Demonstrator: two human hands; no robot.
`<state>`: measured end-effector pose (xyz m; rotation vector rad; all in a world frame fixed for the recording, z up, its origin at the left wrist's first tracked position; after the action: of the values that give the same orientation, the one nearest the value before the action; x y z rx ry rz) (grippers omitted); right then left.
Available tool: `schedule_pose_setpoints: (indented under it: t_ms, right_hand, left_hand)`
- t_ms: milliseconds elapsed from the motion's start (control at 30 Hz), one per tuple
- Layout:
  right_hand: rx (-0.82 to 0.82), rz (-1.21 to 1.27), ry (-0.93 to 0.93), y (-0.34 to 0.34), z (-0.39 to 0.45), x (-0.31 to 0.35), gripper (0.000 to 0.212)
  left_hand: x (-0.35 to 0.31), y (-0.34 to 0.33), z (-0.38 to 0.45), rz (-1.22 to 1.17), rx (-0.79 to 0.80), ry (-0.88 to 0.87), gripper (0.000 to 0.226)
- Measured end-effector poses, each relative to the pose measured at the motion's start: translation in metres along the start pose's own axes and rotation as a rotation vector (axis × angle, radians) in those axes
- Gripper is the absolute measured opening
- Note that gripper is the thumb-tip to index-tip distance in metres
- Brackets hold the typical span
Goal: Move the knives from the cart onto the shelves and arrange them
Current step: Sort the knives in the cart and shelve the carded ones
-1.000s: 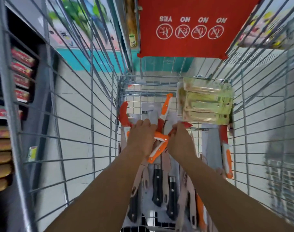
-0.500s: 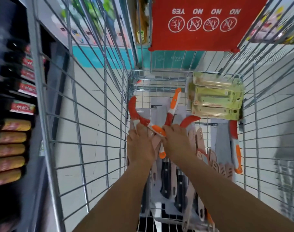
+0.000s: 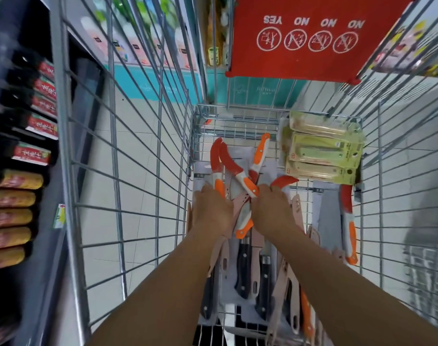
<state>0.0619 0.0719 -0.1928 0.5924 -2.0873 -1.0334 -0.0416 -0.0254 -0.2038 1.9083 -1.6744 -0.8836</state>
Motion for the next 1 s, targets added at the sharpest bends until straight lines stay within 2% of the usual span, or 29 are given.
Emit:
schedule_pose_setpoints:
  t_ms: [100,167,333,400,567,667,733,800,933,1000]
  right_hand:
    - [-0.029,0.152,-0.089,0.003,0.006,-0.007,0.020]
    - [-0.043,0.235,-0.056,0.006,0.013,-0.006,0.018]
    - [-0.031,0.467,0.000,0.011,0.019,0.005,0.016]
    - [-0.046,0.528,-0.001,0.014,0.020,0.007,0.015]
    - [0.044,0.422,0.211,0.025,0.031,0.017,0.026]
    - [-0.072,0.324,0.134,0.038,0.046,-0.001,0.031]
    - [-0.093,0.283,0.085,0.039,0.057,-0.013,0.038]
    - [-0.038,0.210,0.102,0.035,0.063,-0.016,0.047]
    - [0.072,-0.096,0.198,0.025,0.070,-0.021,0.066]
    - [0.156,-0.091,0.170,0.016,0.072,-0.026,0.068]
  left_hand:
    - [-0.006,0.004,-0.003,-0.066,0.050,-0.032,0.023]
    - [-0.014,0.003,-0.005,-0.171,0.106,-0.062,0.011]
    - [-0.039,-0.006,-0.011,-0.359,0.264,-0.034,0.030]
    - [-0.041,-0.005,-0.012,-0.425,0.311,0.013,0.026]
    - [-0.045,0.004,-0.006,-0.495,0.264,0.016,0.027]
    - [-0.049,0.017,0.003,-0.319,0.103,-0.068,0.025]
    - [-0.057,0.030,0.006,-0.196,-0.008,-0.147,0.028]
    - [-0.066,0.039,0.011,-0.025,-0.082,-0.216,0.039]
    - [-0.078,0.046,0.021,0.320,-0.160,-0.322,0.057]
    - [-0.080,0.045,0.027,0.413,-0.183,-0.351,0.058]
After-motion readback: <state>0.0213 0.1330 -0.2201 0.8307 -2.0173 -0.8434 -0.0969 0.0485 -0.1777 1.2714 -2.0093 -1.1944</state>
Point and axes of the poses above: each hand's wrist, its own z-axis towards the middle knuckle, its own y-axis out of the back of the hand, x = y × z, the point moved 6 cm from there along z, towards the middle knuckle, and after that the axes turned 14 degrees about y, right-handed, at the moved point
